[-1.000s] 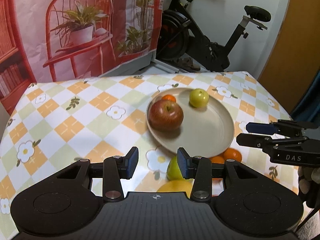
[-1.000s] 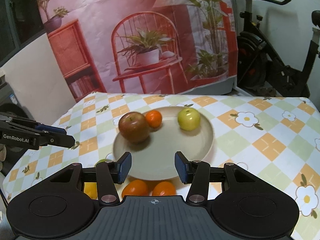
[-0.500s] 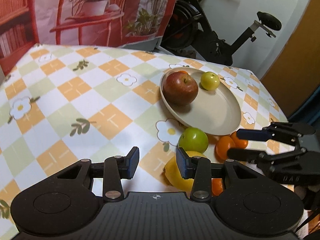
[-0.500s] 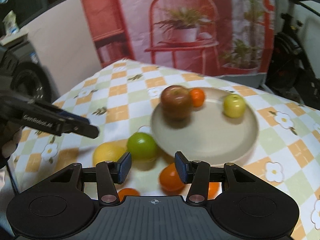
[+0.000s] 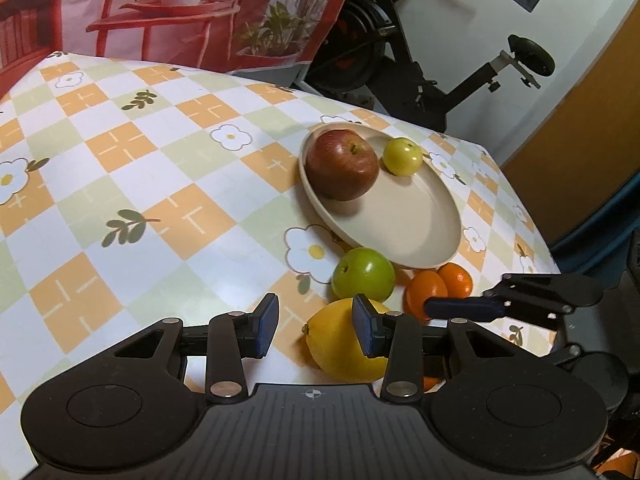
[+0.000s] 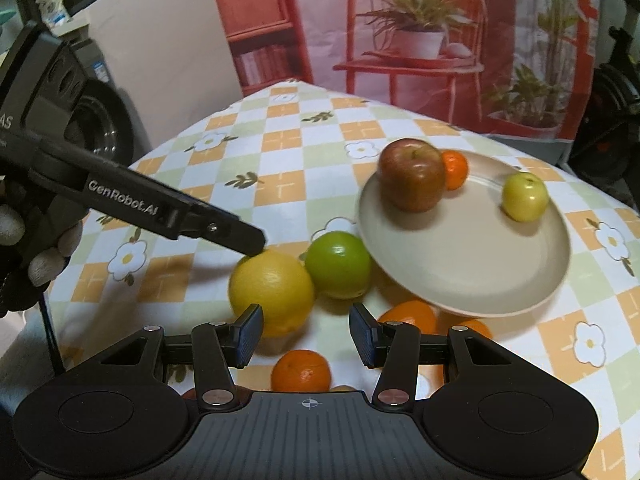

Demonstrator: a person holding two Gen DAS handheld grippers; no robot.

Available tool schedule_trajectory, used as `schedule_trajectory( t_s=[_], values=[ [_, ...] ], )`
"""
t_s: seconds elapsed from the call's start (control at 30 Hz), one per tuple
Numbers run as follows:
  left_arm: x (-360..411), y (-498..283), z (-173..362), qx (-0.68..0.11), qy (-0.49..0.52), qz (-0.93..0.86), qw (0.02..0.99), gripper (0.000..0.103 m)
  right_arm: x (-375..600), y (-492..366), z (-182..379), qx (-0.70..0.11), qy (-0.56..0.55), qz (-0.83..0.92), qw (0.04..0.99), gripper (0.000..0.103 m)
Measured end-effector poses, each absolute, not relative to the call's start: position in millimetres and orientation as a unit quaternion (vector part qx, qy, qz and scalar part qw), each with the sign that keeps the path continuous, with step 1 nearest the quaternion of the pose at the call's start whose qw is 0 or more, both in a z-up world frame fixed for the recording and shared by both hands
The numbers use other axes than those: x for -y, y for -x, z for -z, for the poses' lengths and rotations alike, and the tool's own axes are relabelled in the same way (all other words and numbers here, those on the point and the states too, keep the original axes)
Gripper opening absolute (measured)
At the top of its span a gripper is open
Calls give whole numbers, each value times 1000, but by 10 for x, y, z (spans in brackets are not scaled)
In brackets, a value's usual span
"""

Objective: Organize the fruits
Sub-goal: 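Move both grippers to the yellow lemon and close them around it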

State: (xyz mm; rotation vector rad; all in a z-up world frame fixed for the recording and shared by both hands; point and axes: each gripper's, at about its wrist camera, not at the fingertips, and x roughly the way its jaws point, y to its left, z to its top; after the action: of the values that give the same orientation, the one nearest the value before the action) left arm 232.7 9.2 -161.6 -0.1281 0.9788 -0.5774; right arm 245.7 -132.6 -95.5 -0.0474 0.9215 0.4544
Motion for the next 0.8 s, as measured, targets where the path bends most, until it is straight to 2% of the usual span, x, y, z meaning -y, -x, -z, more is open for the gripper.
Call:
schedule_trajectory(
  t_s=[0.37,0.47,0.8],
  values=[
    [-12,-2334,1660,-468,80,296,829,43,1185,-2509,1013,-451,20,-248,857,45],
    [15,-2317,1676,-470,81,305,825,43,1143,-2535,1042,-455,22,-248,855,50],
    [9,-2336,1713,-482,100,310,813,43,1180,-2566,1088,-466,3,-248,849,51]
  ],
)
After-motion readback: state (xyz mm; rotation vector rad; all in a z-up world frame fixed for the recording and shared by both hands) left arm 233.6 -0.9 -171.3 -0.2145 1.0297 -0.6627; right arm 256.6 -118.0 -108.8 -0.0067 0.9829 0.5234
